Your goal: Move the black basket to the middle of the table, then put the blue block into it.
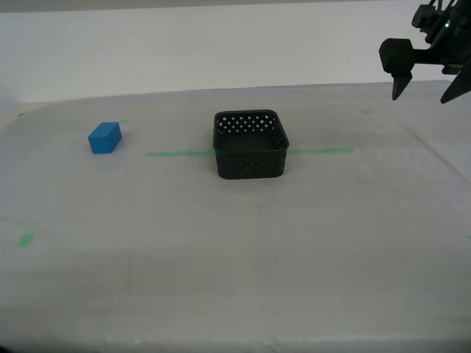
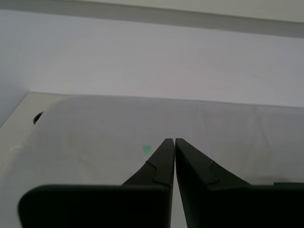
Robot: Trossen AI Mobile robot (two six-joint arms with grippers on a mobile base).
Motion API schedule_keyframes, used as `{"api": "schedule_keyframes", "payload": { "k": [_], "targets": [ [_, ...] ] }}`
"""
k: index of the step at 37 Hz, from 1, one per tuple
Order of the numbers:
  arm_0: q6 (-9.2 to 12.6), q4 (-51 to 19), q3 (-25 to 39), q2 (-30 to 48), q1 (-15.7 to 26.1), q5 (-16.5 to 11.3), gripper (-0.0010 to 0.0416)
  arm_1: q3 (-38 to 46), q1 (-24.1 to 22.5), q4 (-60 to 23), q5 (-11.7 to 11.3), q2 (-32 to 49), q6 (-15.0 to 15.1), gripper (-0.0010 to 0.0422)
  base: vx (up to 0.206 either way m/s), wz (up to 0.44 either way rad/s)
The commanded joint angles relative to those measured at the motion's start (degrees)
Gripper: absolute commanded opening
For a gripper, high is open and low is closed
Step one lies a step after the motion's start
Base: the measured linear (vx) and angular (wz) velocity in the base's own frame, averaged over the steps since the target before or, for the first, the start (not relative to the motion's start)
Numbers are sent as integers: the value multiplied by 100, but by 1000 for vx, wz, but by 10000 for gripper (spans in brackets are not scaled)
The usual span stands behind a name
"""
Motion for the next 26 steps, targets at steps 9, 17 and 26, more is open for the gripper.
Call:
{"api": "schedule_keyframes", "payload": {
  "k": [9,17,26],
  "targets": [
    [-7,2,4,-4,2,2,399,962,2,-1150,-4,859,9,0,0,0],
    [-4,0,4,-4,2,2,398,1720,4,-2000,-4,1530,96,0,0,0],
    [-4,0,4,-4,4,2,399,2406,11,-2704,-7,2107,136,0,0,0]
  ]
}}
